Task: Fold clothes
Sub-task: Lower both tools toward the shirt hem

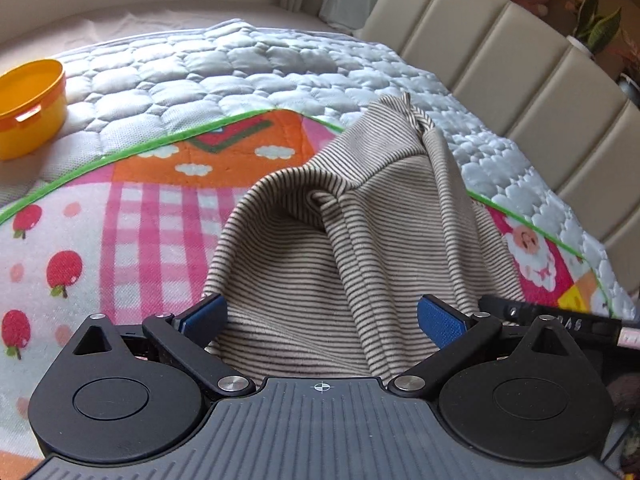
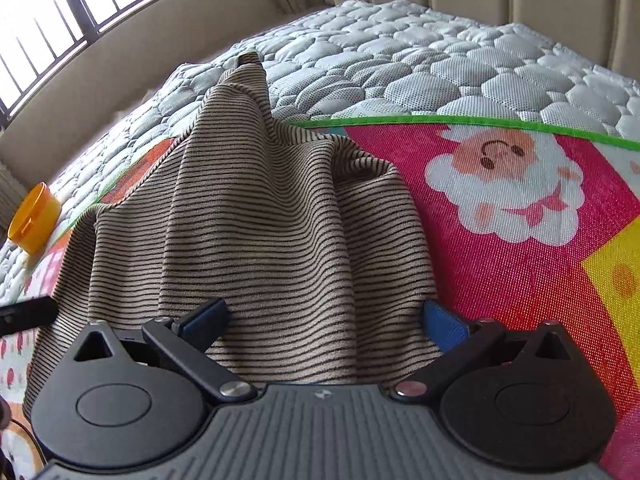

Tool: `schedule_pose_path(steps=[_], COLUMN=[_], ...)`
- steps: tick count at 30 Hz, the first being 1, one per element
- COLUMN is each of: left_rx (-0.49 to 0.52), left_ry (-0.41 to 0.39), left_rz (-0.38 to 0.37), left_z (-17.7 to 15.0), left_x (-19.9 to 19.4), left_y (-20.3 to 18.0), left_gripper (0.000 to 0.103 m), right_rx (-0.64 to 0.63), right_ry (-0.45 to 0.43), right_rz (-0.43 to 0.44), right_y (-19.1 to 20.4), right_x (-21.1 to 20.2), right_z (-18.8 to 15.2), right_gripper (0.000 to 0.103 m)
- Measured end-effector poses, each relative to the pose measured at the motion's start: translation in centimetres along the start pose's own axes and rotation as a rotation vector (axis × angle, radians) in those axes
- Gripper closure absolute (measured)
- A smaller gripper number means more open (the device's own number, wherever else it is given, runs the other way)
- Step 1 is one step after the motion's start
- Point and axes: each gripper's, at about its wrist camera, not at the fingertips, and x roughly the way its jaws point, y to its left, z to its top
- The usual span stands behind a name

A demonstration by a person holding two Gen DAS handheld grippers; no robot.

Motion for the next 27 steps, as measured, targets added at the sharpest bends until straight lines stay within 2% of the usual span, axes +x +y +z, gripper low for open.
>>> schedule_pose_path(steps=[3,4,7,12,19,24,27], left_rx=[-0.067,-0.089,-0.131,-0.093,-0.130,0.010,0.124], left_ry=[-0.049,-0.035,0.089,0.195,0.312,0.410,0.463], left_rz=[-0.024,-0.071,-0.238,-0.162,-0.132,-0.064,-0.035], left_z=[0.5,0.6,0.1,-1.3,-3.2,-6.2,-8.6], left_x=[-0.9,-0.8,0.5,2.5,2.3,0.8,-0.4], left_y=[1.0,1.1,0.9,-0.1,-0.3,-3.0,-4.8], left_gripper=[0.000,0.000,0.000,0.000,0.000,0.000,0.000], right_rx=[-0.002,-0.006,-0.030,-0.102,-0.200,-0.255,-0.191], right_ry=[0.013,0.020,0.023,0.031,0.182,0.307,0.328], right_rz=[0.004,0.011,0.027,-0.024,-0.095,-0.103,-0.078], right_y=[-0.1,-0.2,-0.3,0.9,2.0,1.9,1.2], right_x=[0.0,0.0,-0.3,-1.0,-2.8,-5.7,-7.5], right_z=[0.1,0.2,0.2,-0.8,-3.1,-6.8,-8.2], right_gripper=[0.000,0.000,0.000,0.000,0.002,0.002,0.003])
